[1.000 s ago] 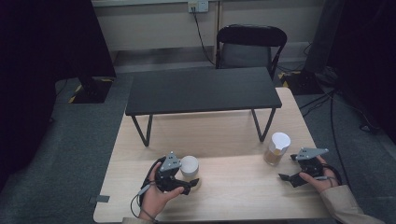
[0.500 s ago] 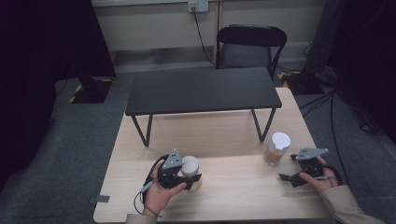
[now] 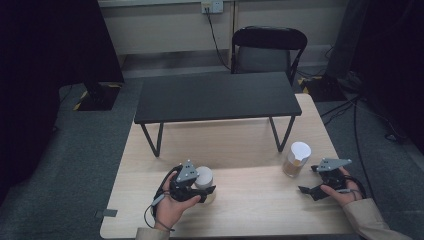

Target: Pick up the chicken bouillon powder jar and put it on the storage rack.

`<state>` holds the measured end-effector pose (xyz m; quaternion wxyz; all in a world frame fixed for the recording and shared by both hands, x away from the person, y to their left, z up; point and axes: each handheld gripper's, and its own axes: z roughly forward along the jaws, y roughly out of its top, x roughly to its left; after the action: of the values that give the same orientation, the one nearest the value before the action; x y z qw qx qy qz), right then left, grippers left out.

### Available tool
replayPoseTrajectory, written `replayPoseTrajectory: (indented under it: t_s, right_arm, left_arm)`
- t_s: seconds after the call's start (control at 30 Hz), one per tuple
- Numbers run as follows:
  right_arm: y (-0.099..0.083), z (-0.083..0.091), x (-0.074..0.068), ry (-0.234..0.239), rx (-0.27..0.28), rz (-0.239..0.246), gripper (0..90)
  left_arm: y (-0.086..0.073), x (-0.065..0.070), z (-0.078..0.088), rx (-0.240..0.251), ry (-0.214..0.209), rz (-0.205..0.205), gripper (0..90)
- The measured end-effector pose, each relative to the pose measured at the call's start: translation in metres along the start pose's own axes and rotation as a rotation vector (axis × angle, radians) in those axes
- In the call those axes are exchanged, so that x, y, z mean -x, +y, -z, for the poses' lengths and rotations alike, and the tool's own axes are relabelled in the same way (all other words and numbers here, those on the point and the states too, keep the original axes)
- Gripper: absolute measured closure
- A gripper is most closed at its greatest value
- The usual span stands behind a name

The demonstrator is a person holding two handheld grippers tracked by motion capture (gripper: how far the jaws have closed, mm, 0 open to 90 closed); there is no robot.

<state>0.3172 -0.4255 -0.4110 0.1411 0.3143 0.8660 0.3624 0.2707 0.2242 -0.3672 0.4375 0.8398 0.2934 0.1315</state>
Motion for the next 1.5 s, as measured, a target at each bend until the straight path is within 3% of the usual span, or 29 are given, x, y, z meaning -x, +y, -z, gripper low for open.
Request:
replayPoseTrajectory:
  t_s: [0.43, 1.5]
  right_arm:
    - [0.0, 0.0, 0.0, 0.0, 0.0, 0.0, 0.0]
    - [0.0, 0.0, 0.0, 0.0, 0.0, 0.0, 0.0]
  left_arm:
    - [0.012, -0.007, 0.002, 0.012, -0.023, 0.037, 33.8]
    - [0.069, -0.022, 0.01, 0.031, -0.033, 0.028, 34.0]
